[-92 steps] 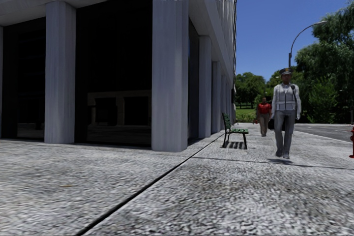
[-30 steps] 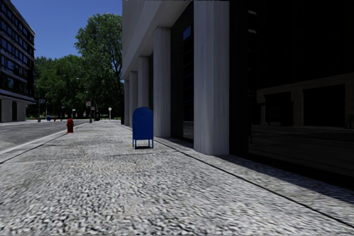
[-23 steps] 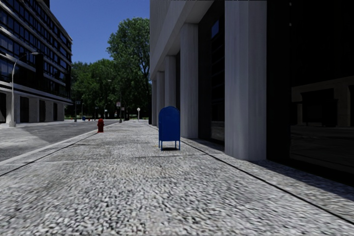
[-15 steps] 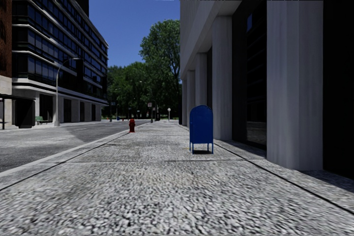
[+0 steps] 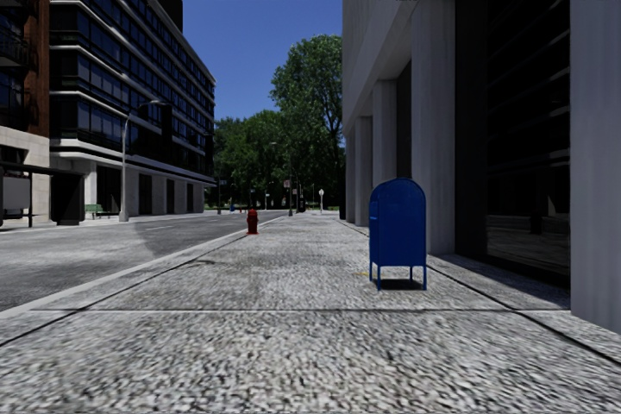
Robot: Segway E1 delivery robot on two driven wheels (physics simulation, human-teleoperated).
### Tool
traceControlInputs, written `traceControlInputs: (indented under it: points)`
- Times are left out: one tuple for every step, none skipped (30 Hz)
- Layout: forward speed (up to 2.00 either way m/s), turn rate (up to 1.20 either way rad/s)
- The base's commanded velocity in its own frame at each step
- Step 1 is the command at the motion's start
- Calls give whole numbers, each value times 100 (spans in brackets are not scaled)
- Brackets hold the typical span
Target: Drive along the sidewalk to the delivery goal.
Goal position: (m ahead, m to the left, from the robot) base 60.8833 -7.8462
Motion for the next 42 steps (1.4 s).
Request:
traceControlInputs:
  points:
    - [200,0]
    - [200,0]
    - [200,0]
    - [200,0]
    - [200,0]
    - [200,0]
    - [200,0]
    - [200,0]
    - [200,0]
    - [200,0]
    - [200,0]
    - [200,0]
    - [200,0]
    - [200,0]
    - [200,0]
    - [200,0]
    - [200,0]
    - [200,0]
    - [200,0]
    - [200,0]
    - [200,0]
    - [200,0]
    - [200,0]
    - [200,0]
    - [200,0]
    - [200,0]
    - [200,0]
    - [200,0]
    - [200,0]
    - [200,0]
    - [200,0]
    - [200,0]
    - [200,0]
    - [200,0]
    - [200,0]
    - [200,0]
    - [200,0]
    - [200,0]
    - [200,0]
    - [200,0]
    - [200,0]
    - [200,0]
